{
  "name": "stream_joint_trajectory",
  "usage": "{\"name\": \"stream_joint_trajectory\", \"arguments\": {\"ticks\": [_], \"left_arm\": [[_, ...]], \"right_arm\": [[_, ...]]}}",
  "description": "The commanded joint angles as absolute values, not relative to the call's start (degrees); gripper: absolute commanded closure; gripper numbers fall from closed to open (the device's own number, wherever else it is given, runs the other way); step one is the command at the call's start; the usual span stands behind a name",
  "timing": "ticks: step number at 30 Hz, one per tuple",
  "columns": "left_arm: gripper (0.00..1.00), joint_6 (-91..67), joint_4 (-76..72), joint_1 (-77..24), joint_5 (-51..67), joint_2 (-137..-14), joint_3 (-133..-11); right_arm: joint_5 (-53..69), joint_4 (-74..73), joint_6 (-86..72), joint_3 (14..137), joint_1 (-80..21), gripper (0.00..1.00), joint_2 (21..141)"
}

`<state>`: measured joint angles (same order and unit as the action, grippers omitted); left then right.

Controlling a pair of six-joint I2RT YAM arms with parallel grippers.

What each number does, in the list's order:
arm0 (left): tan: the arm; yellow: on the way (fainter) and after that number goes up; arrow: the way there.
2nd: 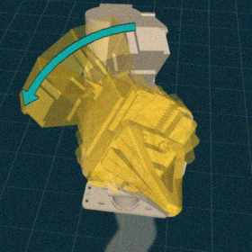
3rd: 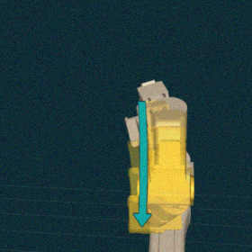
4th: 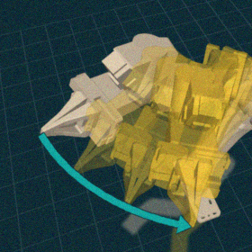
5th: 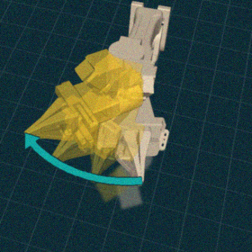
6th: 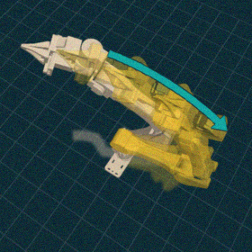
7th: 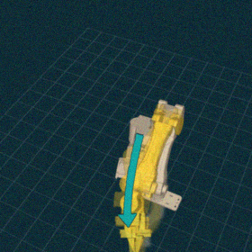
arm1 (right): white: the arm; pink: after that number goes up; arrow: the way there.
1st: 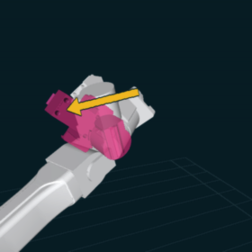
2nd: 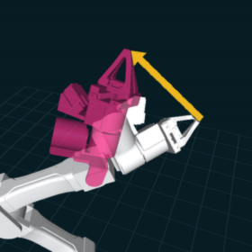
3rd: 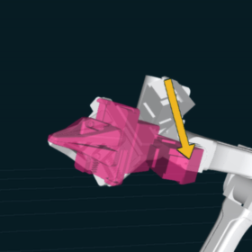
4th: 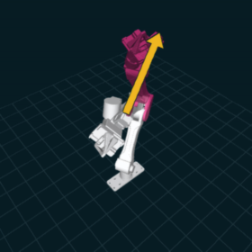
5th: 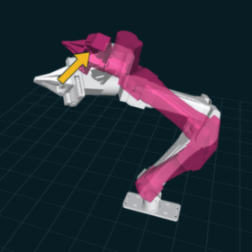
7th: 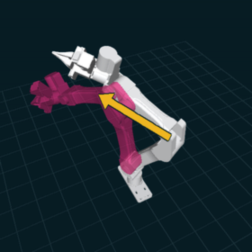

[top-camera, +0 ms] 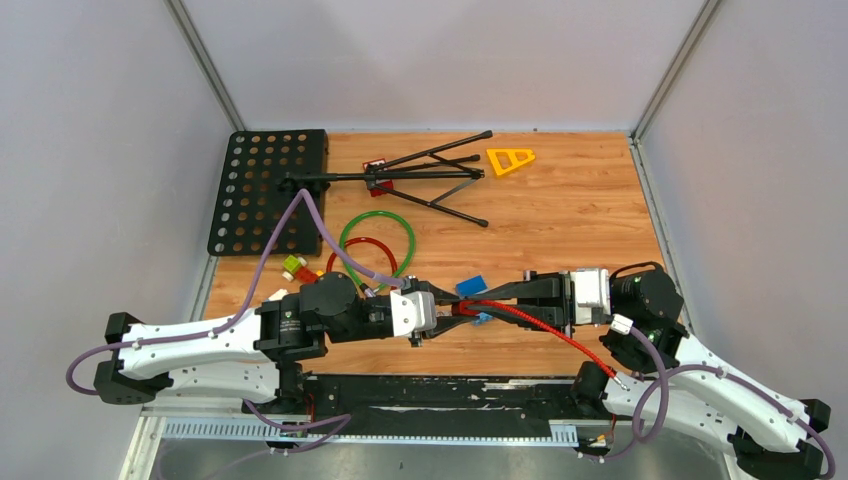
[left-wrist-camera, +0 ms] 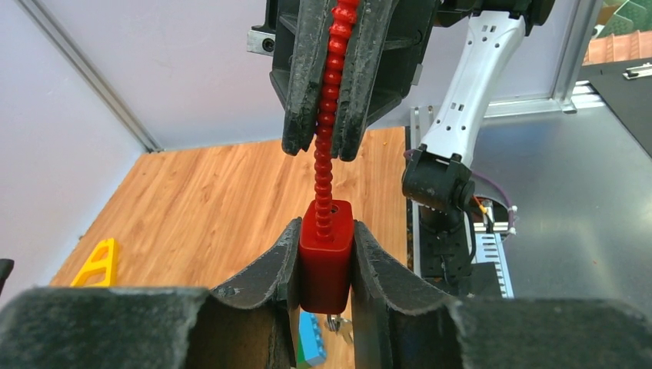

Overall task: Lock with the key
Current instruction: Pick up the lock from the center of the board.

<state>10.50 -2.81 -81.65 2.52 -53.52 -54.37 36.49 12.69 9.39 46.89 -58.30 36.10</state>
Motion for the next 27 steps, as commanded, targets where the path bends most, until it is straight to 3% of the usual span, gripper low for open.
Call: {"name": "stream_joint_trajectory", "arguments": {"ticks": [1,6,9,10,11,13,16,21,27], "left_arm": [[1.0,10.5,-6.79,-81.83,2.27,-52.92,-54.99],[1.0,10.63,-7.94,-81.83,1.3,-52.39,-54.47],[1.0,10.74,-7.77,-81.83,1.21,-52.4,-54.62],[0.92,10.72,-7.62,-81.83,1.06,-52.53,-54.66],[0.77,10.77,-7.51,-81.83,0.99,-52.63,-54.74],[0.58,10.86,-7.51,-81.83,1.11,-52.73,-54.67],[0.48,10.97,-7.38,-81.83,1.38,-52.82,-54.82],[0.47,11.39,-6.74,-81.83,1.66,-53.02,-55.02],[0.53,11.56,-6.68,-81.83,1.67,-53.41,-55.02]], "right_arm": [[35.15,13.48,10.11,49.22,-58.26,0.99,36.57],[34.59,13.03,10.45,49.37,-58.33,0.95,36.4],[34.51,13.24,10.38,49.39,-58.33,0.97,36.48],[34.71,13.41,10.25,49.45,-58.29,0.99,36.54],[34.78,13.63,10.25,49.48,-58.28,1.0,36.63],[34.93,13.87,10.11,49.55,-58.25,1.0,36.77],[34.94,13.88,10.19,49.53,-58.26,1.0,36.74],[34.79,13.8,10.28,49.39,-58.24,1.0,36.61],[34.54,13.79,10.37,49.22,-58.27,1.0,36.3]]}}
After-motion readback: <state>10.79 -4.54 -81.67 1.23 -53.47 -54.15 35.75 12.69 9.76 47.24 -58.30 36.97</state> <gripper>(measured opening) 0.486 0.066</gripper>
